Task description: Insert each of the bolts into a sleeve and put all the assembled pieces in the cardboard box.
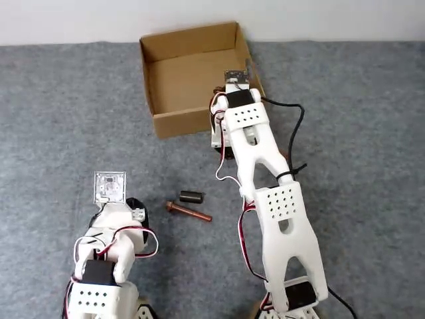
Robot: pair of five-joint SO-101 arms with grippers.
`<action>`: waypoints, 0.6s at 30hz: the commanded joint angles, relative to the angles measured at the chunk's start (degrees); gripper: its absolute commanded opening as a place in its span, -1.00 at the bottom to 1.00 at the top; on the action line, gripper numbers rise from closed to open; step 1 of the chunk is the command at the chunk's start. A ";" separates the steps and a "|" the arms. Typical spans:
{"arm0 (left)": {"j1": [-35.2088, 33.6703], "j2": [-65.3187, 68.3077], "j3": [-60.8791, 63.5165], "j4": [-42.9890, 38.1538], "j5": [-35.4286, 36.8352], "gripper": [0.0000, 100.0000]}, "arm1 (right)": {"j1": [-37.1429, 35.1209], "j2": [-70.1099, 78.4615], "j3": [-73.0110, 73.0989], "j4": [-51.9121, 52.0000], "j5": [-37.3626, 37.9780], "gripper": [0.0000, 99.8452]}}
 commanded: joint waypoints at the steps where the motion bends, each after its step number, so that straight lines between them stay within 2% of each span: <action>1: -0.44 -0.62 -0.31 -1.23 -0.18 -0.99 | -0.40 -4.97 -3.43 4.88 -0.62 -0.98; 5: -0.18 -0.53 -0.31 -1.32 -0.18 -0.99 | -0.48 -8.66 -10.20 11.91 -0.62 -0.98; 10: 0.09 -0.44 -0.31 -1.14 -0.18 -0.98 | -0.48 -18.59 -10.29 11.82 -0.35 -0.98; 14: 3.60 -0.62 -0.31 -1.05 -0.26 -0.98 | -1.01 -31.60 3.16 11.82 -1.76 -0.98; 18: 4.04 -0.62 -2.68 0.44 -0.53 -0.98 | 0.13 -47.08 21.45 11.74 -5.45 -0.98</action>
